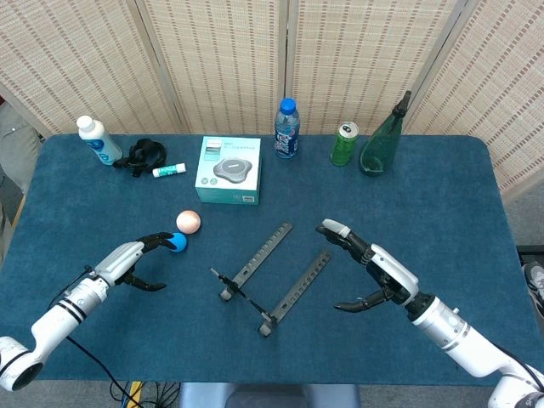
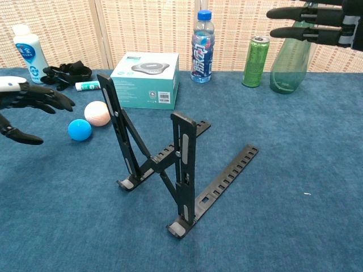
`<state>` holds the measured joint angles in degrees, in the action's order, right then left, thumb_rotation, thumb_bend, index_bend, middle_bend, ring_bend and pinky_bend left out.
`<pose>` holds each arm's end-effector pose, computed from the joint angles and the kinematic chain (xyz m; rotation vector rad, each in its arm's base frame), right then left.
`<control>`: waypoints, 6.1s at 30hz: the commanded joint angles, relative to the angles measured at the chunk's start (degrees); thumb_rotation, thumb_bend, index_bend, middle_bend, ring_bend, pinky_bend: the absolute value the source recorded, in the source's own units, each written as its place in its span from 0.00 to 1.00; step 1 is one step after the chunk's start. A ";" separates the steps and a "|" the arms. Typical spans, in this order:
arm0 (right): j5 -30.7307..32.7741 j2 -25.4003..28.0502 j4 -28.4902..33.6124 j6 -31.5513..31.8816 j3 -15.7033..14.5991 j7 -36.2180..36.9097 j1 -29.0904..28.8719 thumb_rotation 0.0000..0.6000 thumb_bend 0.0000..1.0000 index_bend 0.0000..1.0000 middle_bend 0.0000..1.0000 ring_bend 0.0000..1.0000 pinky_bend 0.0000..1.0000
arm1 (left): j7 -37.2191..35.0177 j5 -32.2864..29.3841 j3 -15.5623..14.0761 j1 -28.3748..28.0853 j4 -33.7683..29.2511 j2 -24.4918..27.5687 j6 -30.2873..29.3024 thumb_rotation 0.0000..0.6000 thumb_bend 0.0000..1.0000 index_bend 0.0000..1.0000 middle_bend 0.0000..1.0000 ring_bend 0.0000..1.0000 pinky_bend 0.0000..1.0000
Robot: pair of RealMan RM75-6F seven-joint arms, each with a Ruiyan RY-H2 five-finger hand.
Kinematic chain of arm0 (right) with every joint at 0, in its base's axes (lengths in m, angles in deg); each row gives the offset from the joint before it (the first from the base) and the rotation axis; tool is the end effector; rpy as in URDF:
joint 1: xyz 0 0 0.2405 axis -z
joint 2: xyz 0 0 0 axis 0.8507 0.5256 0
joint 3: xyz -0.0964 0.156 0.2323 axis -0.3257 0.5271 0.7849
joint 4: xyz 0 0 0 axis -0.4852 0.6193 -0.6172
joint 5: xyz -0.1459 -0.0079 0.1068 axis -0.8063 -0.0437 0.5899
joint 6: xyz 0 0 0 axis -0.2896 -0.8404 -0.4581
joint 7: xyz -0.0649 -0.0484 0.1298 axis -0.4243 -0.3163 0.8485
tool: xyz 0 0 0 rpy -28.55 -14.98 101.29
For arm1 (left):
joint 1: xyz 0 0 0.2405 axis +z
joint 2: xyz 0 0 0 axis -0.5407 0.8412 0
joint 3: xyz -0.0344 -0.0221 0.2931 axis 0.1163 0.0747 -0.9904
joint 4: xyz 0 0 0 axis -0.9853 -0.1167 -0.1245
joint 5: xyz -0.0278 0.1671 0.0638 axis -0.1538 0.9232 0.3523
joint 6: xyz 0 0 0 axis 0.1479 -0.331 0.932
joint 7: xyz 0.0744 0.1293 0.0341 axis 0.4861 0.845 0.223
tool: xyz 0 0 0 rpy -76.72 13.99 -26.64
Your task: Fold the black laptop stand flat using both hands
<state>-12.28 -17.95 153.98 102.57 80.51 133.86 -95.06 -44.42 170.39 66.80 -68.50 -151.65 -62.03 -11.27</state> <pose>-0.1607 -0.2787 0.1701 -1.4323 2.1583 -1.7032 -0.2614 0.3468 0.1036 -1.7846 -1.5820 -1.0919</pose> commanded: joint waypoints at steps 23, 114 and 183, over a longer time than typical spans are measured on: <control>0.51 -0.47 -1.13 -1.89 1.05 1.26 2.56 1.00 0.00 0.00 0.09 0.00 0.00 | -22.99 7.18 -5.97 -10.67 6.87 -9.14 -5.21 1.00 0.15 0.31 0.10 0.10 0.07; 19.92 -18.50 2.51 -22.69 9.09 -44.85 -6.54 1.00 0.15 0.00 0.02 0.00 0.00 | -4.43 -5.09 -2.86 0.79 -3.07 5.12 -17.67 1.00 0.15 0.30 0.10 0.10 0.07; 8.74 -17.01 -20.27 -19.69 6.89 -83.48 -2.68 1.00 0.00 0.00 0.00 0.00 0.00 | 26.32 4.34 -3.65 -10.07 13.40 -9.94 -8.05 1.00 0.15 0.20 0.17 0.15 0.15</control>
<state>-2.89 -32.86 136.08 83.50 87.83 50.72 -97.10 -17.99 174.96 63.15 -78.74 -138.37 -72.14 -19.16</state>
